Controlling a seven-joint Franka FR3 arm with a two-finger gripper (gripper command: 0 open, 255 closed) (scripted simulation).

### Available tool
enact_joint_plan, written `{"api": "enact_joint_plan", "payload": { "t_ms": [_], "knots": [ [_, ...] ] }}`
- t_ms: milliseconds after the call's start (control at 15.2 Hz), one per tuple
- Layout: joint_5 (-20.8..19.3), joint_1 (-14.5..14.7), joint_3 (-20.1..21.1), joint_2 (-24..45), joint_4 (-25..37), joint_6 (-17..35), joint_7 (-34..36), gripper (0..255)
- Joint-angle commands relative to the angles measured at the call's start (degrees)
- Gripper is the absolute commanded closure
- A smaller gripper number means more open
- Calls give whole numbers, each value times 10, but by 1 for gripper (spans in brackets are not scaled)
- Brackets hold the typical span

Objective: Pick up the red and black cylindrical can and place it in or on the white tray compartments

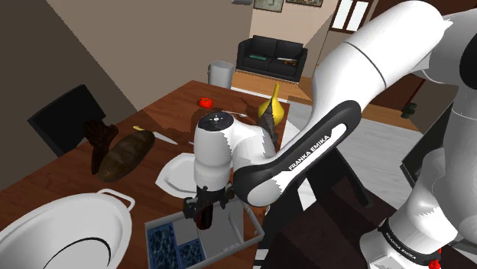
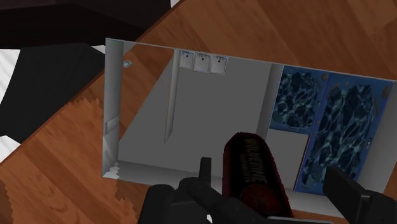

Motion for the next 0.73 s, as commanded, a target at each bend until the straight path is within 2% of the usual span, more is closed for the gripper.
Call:
{"api": "enact_joint_plan", "payload": {
  "t_ms": [0, 66, 330, 660],
  "knots": [
    [0, 0, 0, 0, 0, 0, 0, 0],
    [0, 0, 0, 0, 0, 0, 0, 0],
    [36, -13, 20, -57, 5, -57, -24, 0],
    [36, -13, 20, -57, 5, -57, -25, 0]
  ]
}}
